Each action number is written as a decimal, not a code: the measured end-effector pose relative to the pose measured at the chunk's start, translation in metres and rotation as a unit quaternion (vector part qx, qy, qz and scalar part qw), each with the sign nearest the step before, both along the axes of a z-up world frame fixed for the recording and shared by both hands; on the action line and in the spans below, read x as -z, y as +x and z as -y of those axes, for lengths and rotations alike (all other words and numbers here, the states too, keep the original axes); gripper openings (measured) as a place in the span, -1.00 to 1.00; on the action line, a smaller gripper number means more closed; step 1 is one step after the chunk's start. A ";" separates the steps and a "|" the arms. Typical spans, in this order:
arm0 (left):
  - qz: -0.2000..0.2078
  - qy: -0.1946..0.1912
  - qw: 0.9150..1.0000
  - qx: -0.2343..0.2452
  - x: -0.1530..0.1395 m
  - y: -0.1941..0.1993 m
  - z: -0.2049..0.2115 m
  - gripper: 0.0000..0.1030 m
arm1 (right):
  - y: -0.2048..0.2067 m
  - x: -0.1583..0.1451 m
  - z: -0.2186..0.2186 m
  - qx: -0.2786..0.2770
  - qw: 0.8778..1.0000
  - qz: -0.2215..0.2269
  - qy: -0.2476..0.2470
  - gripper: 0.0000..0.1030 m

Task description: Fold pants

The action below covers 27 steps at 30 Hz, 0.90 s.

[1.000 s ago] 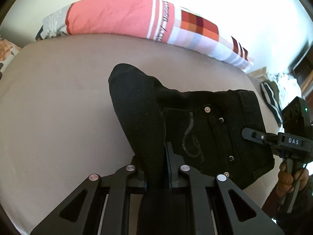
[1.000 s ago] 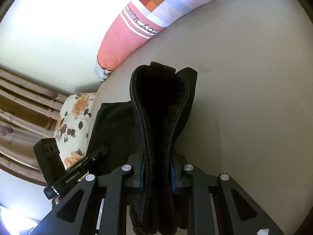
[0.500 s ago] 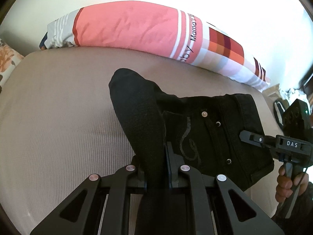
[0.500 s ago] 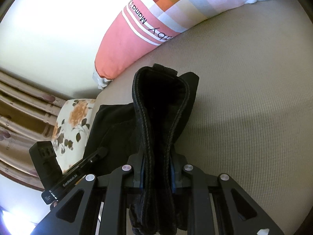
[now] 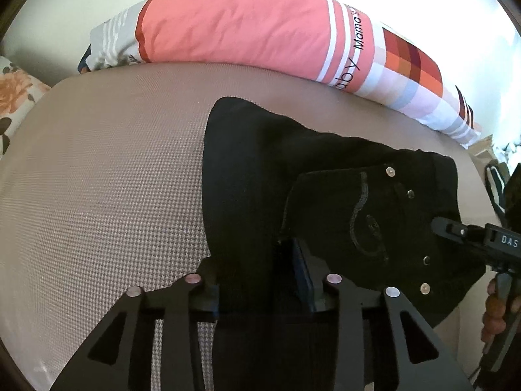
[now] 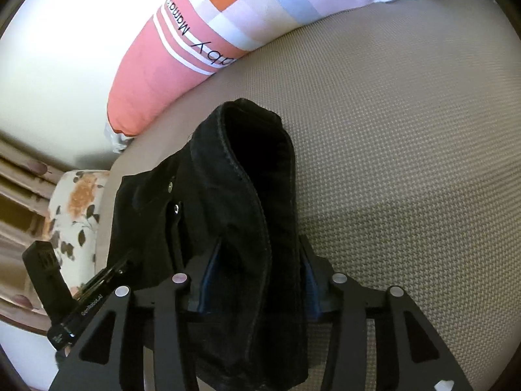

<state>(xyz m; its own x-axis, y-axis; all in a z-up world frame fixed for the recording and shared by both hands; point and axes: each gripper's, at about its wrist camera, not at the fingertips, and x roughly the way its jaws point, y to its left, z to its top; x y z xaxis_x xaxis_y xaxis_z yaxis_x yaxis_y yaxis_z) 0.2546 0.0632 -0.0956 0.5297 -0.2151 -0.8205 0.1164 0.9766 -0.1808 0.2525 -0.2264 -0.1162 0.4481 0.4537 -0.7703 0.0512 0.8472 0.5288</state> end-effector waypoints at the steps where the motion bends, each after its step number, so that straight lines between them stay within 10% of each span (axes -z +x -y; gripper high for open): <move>1: 0.000 0.002 1.000 -0.004 0.001 0.000 -0.001 -0.14 | -0.002 -0.002 -0.002 0.000 1.000 0.001 -0.012 -0.13; 6: -0.010 0.009 0.999 -0.031 0.005 -0.007 -0.007 0.24 | -0.021 -0.007 -0.004 0.003 0.999 0.010 -0.053 0.10; 27: 0.043 0.090 0.992 -0.075 -0.037 -0.155 0.007 0.40 | -0.164 -0.068 -0.034 0.029 0.983 0.092 -0.154 0.35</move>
